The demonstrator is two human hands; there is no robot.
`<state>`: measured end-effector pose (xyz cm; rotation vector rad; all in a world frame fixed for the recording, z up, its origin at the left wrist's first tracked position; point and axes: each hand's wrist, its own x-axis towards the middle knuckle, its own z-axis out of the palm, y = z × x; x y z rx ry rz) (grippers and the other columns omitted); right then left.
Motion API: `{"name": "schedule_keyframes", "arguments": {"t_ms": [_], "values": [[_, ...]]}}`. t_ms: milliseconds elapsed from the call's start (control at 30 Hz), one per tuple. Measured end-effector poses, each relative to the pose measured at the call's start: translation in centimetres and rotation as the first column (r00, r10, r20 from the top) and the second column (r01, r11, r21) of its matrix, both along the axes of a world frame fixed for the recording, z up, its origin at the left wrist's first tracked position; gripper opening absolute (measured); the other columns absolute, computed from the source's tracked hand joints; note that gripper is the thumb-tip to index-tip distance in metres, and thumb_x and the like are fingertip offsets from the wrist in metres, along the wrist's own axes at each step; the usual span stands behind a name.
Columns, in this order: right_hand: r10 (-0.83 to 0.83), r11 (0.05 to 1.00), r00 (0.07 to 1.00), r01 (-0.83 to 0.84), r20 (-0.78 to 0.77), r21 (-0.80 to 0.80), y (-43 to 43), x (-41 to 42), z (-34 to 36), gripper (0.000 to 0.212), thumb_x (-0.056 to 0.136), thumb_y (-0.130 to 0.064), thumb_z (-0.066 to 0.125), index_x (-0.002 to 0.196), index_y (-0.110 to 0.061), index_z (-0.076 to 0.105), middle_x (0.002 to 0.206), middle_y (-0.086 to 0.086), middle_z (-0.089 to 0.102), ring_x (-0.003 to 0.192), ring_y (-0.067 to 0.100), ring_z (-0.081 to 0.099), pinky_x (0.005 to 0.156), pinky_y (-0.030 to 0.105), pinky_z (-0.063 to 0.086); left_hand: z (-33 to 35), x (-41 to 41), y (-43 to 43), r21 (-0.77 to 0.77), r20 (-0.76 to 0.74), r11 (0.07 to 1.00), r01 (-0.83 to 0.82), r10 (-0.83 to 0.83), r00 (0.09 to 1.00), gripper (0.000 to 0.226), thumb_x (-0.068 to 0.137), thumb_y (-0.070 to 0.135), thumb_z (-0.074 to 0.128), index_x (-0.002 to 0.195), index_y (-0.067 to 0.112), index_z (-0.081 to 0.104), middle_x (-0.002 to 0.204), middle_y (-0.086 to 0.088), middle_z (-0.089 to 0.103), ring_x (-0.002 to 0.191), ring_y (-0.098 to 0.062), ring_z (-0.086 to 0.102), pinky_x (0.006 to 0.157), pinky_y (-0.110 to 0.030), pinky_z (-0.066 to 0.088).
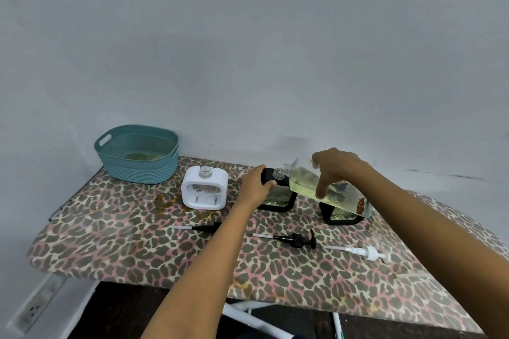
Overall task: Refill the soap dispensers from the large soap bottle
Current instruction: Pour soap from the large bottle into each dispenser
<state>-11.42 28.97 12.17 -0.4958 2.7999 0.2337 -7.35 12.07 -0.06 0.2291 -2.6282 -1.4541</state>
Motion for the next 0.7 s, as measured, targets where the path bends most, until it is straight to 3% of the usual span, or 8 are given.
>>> {"name": "schedule_keyframes", "arguments": {"t_ms": [167, 300, 433, 533, 700], "values": [[-0.02, 0.999, 1.0, 0.02, 0.008, -0.046, 0.3, 0.2, -0.1, 0.084, 0.056, -0.041, 0.087, 0.127, -0.019, 0.048, 0.112, -0.004, 0.058, 0.099, 0.019, 0.058, 0.066, 0.028, 0.041, 0.1, 0.0, 0.0, -0.01, -0.001, 1.0, 0.0, 0.0, 1.0, 0.058, 0.091, 0.023, 0.059, 0.141, 0.006, 0.034, 0.137, -0.012, 0.047, 0.125, -0.026, 0.045, 0.1, -0.031, 0.036], [-0.049, 0.992, 0.999, 0.051, 0.019, -0.119, 0.6, 0.5, -0.3, 0.082, 0.056, -0.038, 0.088, 0.125, -0.022, 0.047, 0.086, -0.009, 0.053, 0.069, 0.015, 0.056, 0.055, 0.024, 0.038, 0.0, 0.0, 0.1, -0.022, -0.014, 1.0, 0.002, -0.003, 1.0, 0.056, 0.092, 0.022, 0.058, 0.14, 0.005, 0.035, 0.136, -0.013, 0.048, 0.124, -0.026, 0.046, 0.097, -0.029, 0.036], [-0.072, 0.973, 0.996, 0.081, 0.047, -0.218, 1.0, 0.4, -1.1, 0.08, 0.054, -0.032, 0.088, 0.122, -0.021, 0.048, 0.071, -0.009, 0.053, 0.052, 0.012, 0.056, 0.054, 0.024, 0.042, 0.0, -0.1, 0.1, -0.022, -0.015, 1.0, -0.006, 0.006, 1.0, 0.055, 0.091, 0.02, 0.058, 0.139, 0.004, 0.036, 0.136, -0.014, 0.048, 0.124, -0.026, 0.046, 0.095, -0.027, 0.035], [-0.072, 0.949, 0.996, 0.087, 0.061, -0.302, 1.3, 0.5, -1.9, 0.077, 0.055, -0.027, 0.088, 0.121, -0.02, 0.048, 0.07, -0.007, 0.053, 0.055, 0.011, 0.054, 0.052, 0.024, 0.04, 0.1, -0.1, 0.1, -0.039, -0.013, 0.999, -0.001, 0.001, 1.0, 0.051, 0.092, 0.019, 0.058, 0.136, 0.002, 0.039, 0.135, -0.016, 0.048, 0.124, -0.027, 0.045, 0.096, -0.029, 0.036], [-0.082, 0.872, 0.993, 0.111, 0.081, -0.478, 1.6, 0.8, -3.2, 0.072, 0.057, -0.025, 0.088, 0.117, -0.021, 0.049, 0.082, 0.0, 0.063, 0.068, 0.019, 0.062, 0.052, 0.027, 0.044, -0.2, -0.1, -0.3, -0.049, -0.017, 0.999, -0.016, 0.016, 1.0, 0.061, 0.091, 0.025, 0.058, 0.144, 0.008, 0.032, 0.147, -0.011, 0.037, 0.137, -0.026, 0.033, 0.112, -0.039, 0.028]]}}
